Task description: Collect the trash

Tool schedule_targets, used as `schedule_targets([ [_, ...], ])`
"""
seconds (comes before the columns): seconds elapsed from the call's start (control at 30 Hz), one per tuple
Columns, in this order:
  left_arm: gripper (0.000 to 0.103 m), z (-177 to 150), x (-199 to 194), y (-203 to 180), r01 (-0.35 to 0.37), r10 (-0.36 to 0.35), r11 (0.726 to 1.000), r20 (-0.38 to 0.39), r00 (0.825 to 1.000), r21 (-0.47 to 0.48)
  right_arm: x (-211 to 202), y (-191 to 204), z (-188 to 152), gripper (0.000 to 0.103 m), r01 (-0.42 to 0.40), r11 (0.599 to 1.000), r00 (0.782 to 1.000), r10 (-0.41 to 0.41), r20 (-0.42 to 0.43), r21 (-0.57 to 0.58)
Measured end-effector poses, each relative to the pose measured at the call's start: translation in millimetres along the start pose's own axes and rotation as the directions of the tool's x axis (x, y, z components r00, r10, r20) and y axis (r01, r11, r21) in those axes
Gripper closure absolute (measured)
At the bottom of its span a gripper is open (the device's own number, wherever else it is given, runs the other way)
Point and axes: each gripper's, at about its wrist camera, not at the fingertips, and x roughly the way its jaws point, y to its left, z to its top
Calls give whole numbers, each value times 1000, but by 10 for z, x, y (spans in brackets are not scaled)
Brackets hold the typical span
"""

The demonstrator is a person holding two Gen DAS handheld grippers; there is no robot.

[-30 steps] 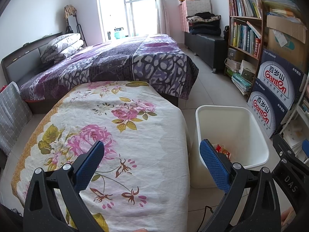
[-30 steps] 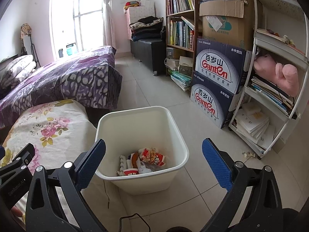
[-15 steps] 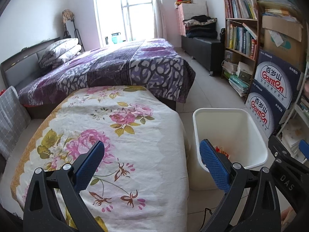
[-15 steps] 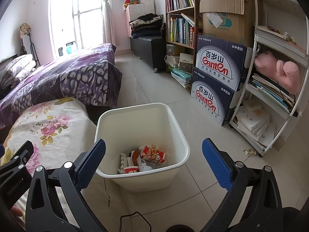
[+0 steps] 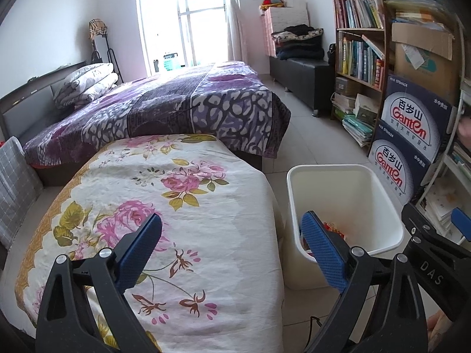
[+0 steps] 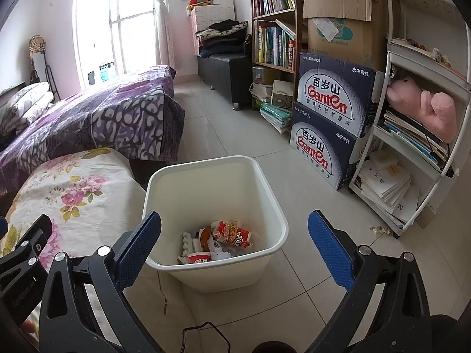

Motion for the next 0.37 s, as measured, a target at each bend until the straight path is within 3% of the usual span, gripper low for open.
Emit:
schedule_targets([
  [0.37,10,4,39,8,-6,6,1000,-35,999,-17,-2,0,-1,7,-1,1000,1000,1,-1,0],
])
